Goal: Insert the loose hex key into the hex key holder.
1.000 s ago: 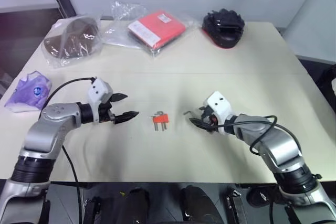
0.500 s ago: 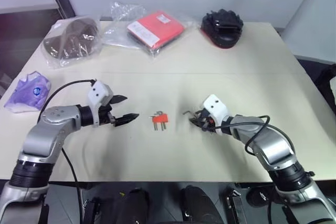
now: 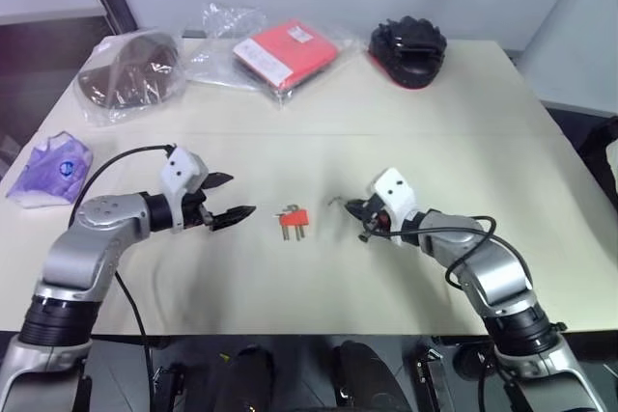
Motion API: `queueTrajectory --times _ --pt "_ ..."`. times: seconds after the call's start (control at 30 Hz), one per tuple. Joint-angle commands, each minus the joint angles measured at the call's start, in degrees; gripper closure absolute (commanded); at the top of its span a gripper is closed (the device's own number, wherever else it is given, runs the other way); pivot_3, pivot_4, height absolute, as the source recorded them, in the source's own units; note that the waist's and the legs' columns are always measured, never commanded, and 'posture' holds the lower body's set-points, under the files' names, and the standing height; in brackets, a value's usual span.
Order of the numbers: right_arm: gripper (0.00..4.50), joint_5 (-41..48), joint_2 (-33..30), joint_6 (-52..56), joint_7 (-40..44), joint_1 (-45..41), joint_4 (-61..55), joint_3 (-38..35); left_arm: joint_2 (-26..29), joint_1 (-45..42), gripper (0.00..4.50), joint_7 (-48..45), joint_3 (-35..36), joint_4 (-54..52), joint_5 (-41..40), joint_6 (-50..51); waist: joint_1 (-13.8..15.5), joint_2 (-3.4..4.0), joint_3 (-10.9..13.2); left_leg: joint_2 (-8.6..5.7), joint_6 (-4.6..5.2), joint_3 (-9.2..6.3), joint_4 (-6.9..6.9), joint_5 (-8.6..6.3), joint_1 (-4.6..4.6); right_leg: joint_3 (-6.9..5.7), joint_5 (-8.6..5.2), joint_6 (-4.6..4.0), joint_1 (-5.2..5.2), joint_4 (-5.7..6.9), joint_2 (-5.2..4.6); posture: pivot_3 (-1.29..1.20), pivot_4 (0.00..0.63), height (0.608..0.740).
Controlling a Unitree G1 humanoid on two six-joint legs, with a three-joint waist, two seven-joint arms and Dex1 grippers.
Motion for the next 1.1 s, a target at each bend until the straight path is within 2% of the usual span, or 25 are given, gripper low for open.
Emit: queueTrajectory --times 0.03,0.5,0.53,0.67,0.8,0.83,1.0,1.1 --pt "4.46 -0.5 0.6 -2.2 -0.4 0.0 -3.4 -1.1 -0.3 -0.6 0.0 0.3 1.1 -1.7 -0.3 -0.8 0.0 0.0 0.0 0.0 0.0 0.0 0.0 0.0 0.0 -0.01 0.0 0.0 0.0 0.0 0.0 0.0 0.15 0.74" --pt "4.46 -6.8 -4.3 7.4 -0.3 1.7 0.8 3.5 -1.3 -1.4 0.0 -0.4 -0.3 -1.6 0.8 -1.2 0.3 0.01 0.0 -0.02 0.0 -0.01 0.01 0.0 0.05 -0.01 0.0 0.0 0.07 0.02 0.0 0.0 0.15 0.74" --pt "4.16 -6.9 -4.5 7.4 -0.2 1.7 0.8 3.6 -1.3 -1.3 0.0 -0.3 -0.4 -1.6 0.9 -1.3 0.3 0.0 0.0 -0.02 0.0 -0.01 0.02 0.0 0.05 -0.01 0.0 0.0 0.08 0.01 0.0 0.0 0.15 0.74" --pt "2.46 -5.4 -4.8 8.2 1.5 1.6 -0.2 2.6 -1.5 -0.8 0.0 -0.2 -0.2 -1.8 1.1 -1.5 0.3 0.0 0.0 -0.04 0.0 -0.01 0.04 0.0 0.05 -0.01 0.0 0.0 0.11 -0.01 -0.02 0.0 0.15 0.74" --pt "0.27 -4.7 -5.0 8.0 2.1 1.0 -0.7 0.5 -1.5 -0.6 0.0 -0.1 0.0 -2.0 1.1 -1.5 0.2 0.0 0.0 -0.01 0.0 -0.04 0.03 0.0 0.04 -0.03 0.0 0.0 0.1 -0.01 0.0 0.0 0.15 0.74" --pt "0.04 -3.6 -4.8 8.9 2.6 0.7 -1.0 -0.4 -1.5 -0.5 0.0 0.0 0.0 -2.0 1.1 -1.4 0.2 0.0 0.0 -0.01 0.0 -0.04 0.03 0.0 0.04 -0.04 0.0 0.0 0.1 0.0 0.0 0.0 0.15 0.74" --pt "0.04 2.5 -4.6 9.6 7.8 -2.7 -2.8 -4.0 -1.3 -0.7 0.0 -0.3 0.2 -1.7 0.8 -1.3 0.0 0.02 0.0 -0.01 0.0 -0.02 0.03 0.0 0.04 -0.03 0.0 0.0 0.08 0.0 0.0 0.0 0.15 0.74" --pt "0.04 4.3 -6.1 5.7 14.2 -6.2 -3.4 -1.9 -0.9 -1.2 0.0 -1.4 -0.1 -1.2 0.6 -1.2 0.0 0.03 0.0 -0.01 0.0 -0.02 0.03 0.0 0.04 -0.03 0.0 0.0 0.06 0.01 0.01 0.0 0.15 0.74"
